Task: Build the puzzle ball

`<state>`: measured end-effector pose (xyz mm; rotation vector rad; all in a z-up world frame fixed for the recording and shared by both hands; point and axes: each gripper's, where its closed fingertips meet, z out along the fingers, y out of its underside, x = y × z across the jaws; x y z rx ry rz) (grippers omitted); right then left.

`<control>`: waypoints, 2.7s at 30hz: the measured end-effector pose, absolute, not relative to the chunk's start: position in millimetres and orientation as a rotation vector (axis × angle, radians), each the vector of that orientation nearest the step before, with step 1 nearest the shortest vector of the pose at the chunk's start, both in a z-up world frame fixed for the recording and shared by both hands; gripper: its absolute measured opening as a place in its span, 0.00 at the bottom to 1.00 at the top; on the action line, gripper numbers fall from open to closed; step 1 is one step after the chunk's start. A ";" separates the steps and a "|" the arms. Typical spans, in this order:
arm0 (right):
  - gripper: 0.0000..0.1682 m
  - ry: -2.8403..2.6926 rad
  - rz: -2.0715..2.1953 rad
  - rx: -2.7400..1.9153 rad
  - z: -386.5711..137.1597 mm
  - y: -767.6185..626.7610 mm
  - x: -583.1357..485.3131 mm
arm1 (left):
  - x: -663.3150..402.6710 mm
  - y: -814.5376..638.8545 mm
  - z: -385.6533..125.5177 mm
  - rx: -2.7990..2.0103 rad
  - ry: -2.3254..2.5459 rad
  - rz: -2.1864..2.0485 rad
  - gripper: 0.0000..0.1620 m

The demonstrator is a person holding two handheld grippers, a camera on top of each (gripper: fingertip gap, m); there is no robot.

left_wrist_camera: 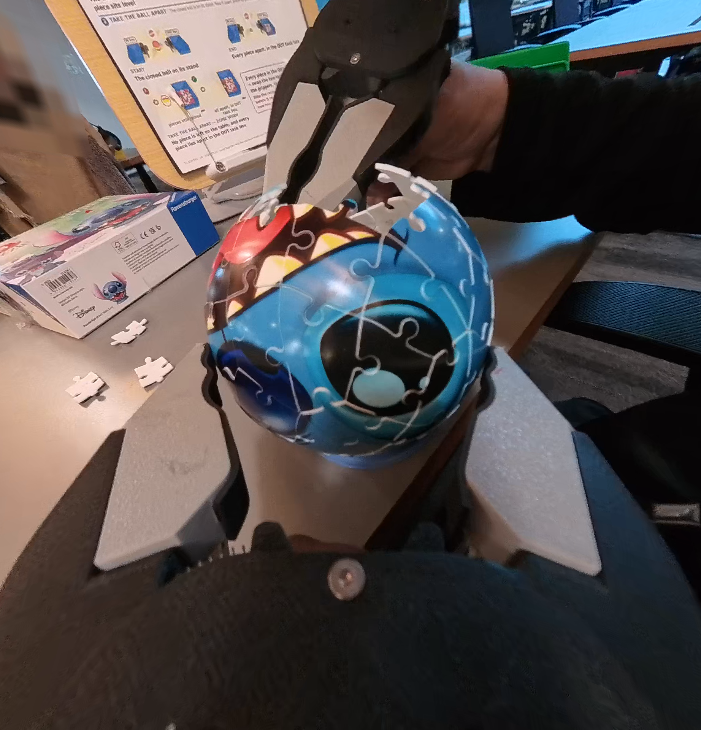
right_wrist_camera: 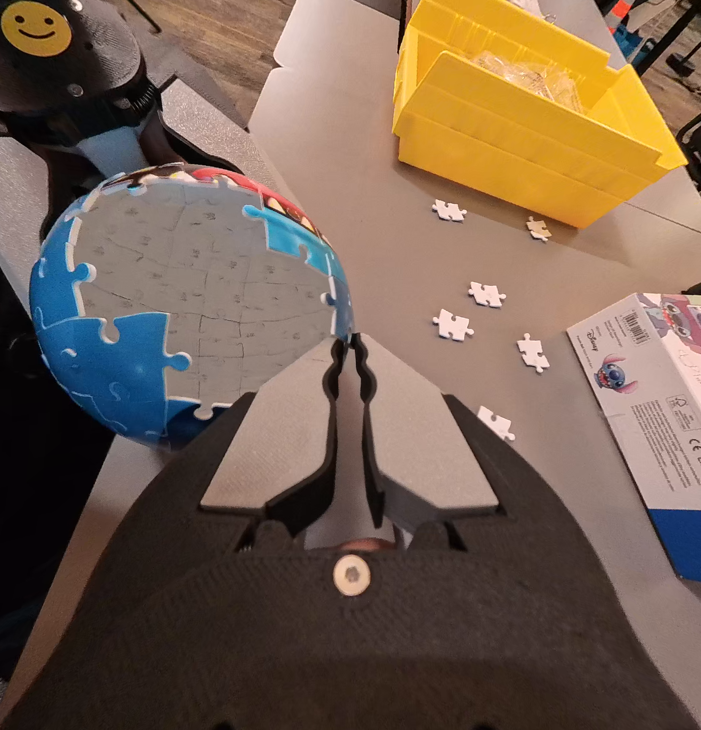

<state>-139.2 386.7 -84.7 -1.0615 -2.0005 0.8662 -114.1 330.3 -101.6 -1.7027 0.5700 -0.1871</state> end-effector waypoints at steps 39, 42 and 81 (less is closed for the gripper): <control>0.41 -1.918 1.765 -1.335 -84.6 385.4 -83.5 | -126.1 314.5 -104.2 -1.756 0.524 -0.477 0.76; 0.44 -1.969 1.710 -1.402 -97.7 372.6 -82.0 | -118.2 311.0 -96.8 -1.749 0.533 -0.555 0.76; 0.51 -2.032 1.552 -1.166 -93.0 364.1 -98.7 | -140.6 334.6 -111.8 -1.674 1.054 -0.155 0.72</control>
